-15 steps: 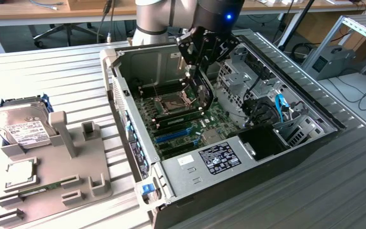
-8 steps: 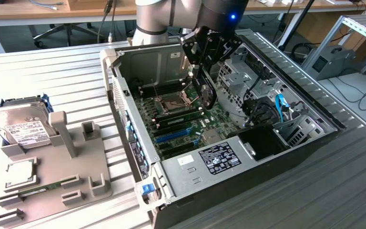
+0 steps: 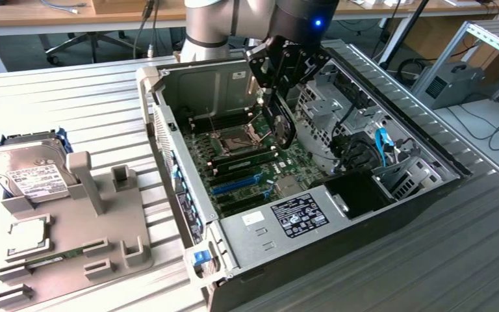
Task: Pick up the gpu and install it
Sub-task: 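Pick up the gpu and move the gpu toward the slot, then insert the gpu into the slot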
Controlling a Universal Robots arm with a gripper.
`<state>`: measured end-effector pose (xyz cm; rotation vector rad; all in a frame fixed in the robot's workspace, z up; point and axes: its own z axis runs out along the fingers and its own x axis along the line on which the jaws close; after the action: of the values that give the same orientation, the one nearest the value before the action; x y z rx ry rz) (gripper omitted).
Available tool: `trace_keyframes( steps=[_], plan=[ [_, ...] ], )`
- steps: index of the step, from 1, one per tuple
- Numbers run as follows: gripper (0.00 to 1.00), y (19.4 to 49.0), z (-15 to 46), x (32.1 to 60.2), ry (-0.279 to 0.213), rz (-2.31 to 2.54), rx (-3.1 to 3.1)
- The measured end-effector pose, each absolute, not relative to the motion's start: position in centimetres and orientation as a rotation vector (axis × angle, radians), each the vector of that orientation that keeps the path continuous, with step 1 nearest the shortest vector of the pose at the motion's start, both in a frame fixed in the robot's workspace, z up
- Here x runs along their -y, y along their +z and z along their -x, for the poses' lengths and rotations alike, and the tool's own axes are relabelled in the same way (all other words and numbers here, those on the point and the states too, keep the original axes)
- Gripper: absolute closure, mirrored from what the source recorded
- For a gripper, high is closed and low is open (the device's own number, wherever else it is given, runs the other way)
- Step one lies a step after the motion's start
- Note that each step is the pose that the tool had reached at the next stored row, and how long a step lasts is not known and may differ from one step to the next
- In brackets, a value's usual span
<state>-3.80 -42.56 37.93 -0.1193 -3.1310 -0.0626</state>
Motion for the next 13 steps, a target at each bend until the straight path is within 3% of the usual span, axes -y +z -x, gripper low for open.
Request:
trace_keyframes(
  steps=[13],
  plan=[
    [0.74, 37.93, 3.8, 42.56, -0.063, 0.086, 3.132]
  ],
)
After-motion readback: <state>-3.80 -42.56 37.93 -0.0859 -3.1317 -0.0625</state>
